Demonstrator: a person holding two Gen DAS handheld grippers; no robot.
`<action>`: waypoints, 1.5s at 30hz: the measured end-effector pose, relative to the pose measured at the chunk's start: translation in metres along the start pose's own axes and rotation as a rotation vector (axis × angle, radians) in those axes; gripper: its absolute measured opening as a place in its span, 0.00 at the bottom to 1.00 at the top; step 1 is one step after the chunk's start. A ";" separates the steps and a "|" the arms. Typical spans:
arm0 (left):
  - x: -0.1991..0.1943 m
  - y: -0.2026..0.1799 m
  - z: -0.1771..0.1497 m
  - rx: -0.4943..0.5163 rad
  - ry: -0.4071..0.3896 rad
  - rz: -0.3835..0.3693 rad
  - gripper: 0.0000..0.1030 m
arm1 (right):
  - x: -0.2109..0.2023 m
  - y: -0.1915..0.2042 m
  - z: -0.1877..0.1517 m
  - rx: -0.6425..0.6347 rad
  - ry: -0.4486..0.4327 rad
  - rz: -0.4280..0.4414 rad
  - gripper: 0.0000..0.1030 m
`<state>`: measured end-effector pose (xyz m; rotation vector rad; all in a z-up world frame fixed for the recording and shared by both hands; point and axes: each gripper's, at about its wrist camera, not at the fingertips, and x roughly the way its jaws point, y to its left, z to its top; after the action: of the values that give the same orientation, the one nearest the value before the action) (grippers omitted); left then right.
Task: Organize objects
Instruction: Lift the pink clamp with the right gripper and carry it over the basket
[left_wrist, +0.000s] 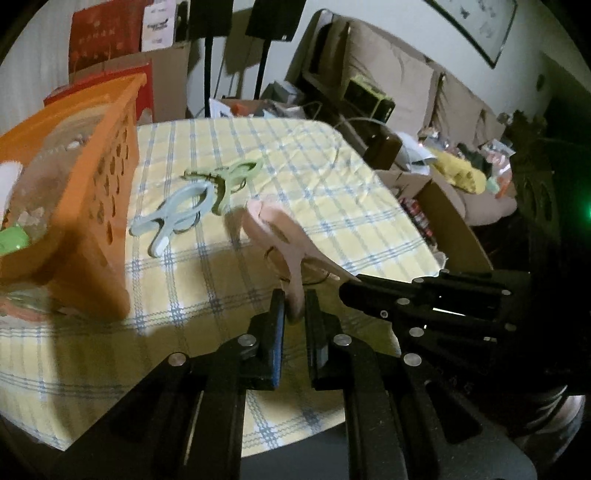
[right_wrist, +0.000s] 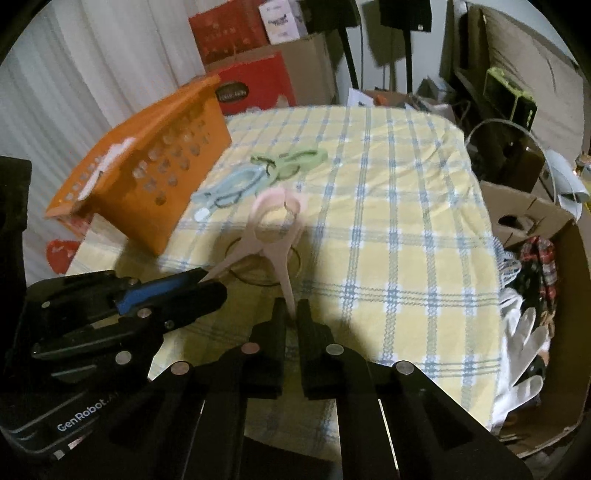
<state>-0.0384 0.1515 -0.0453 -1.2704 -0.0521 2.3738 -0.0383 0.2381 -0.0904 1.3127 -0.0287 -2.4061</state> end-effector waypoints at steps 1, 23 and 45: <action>-0.004 -0.002 0.001 0.003 -0.009 -0.001 0.08 | -0.006 0.003 0.001 -0.008 -0.013 -0.006 0.05; -0.096 0.008 0.036 -0.039 -0.196 -0.043 0.06 | -0.090 0.061 0.042 -0.123 -0.201 -0.053 0.05; -0.176 0.154 0.062 -0.209 -0.301 0.112 0.06 | -0.043 0.201 0.132 -0.301 -0.217 0.098 0.05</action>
<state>-0.0600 -0.0466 0.0916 -1.0147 -0.3375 2.6970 -0.0576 0.0459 0.0590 0.8943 0.1964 -2.3472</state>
